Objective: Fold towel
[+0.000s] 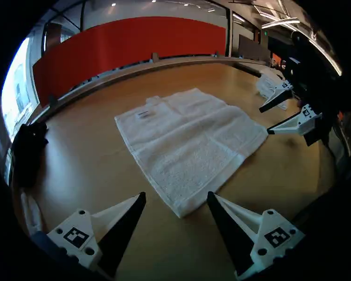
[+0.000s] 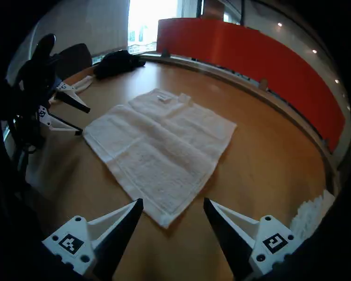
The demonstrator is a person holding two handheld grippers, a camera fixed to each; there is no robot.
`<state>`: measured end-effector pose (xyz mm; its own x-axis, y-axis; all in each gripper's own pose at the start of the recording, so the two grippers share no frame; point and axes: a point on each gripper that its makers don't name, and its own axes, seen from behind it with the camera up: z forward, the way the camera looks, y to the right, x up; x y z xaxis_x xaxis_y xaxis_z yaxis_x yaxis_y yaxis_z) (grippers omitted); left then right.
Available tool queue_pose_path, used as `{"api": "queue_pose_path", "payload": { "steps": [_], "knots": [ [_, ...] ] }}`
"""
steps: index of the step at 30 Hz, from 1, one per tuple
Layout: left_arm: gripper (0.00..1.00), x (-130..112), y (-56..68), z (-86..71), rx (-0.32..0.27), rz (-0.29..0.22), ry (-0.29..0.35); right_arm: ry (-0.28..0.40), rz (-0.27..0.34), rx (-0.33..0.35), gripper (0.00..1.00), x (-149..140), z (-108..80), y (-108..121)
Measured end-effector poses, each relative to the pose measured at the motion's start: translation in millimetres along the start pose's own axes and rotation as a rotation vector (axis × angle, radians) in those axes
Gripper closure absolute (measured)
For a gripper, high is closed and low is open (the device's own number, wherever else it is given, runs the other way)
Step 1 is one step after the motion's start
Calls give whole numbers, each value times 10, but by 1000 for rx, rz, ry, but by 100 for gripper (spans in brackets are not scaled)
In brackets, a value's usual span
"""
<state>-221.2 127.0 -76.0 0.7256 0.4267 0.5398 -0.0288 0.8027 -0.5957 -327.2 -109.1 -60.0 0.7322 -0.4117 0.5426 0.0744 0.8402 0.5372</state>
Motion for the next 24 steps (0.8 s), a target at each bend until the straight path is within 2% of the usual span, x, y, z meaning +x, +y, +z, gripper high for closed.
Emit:
{"api": "queue_pose_path", "payload": {
  "steps": [8,15,18,24],
  "knots": [
    [3,-139,56,75,-21,-5,-52,-41,-9,18,2,-146,42,-11],
    [3,-177,42,96,-17,-10,-79,-56,-11,25,7,-194,33,-2],
    [4,-185,46,97,-18,-2,-89,-62,-10,36,11,-212,30,-12],
    [13,-190,58,98,-17,-2,-96,-64,1,66,24,-225,20,-63]
  ]
}}
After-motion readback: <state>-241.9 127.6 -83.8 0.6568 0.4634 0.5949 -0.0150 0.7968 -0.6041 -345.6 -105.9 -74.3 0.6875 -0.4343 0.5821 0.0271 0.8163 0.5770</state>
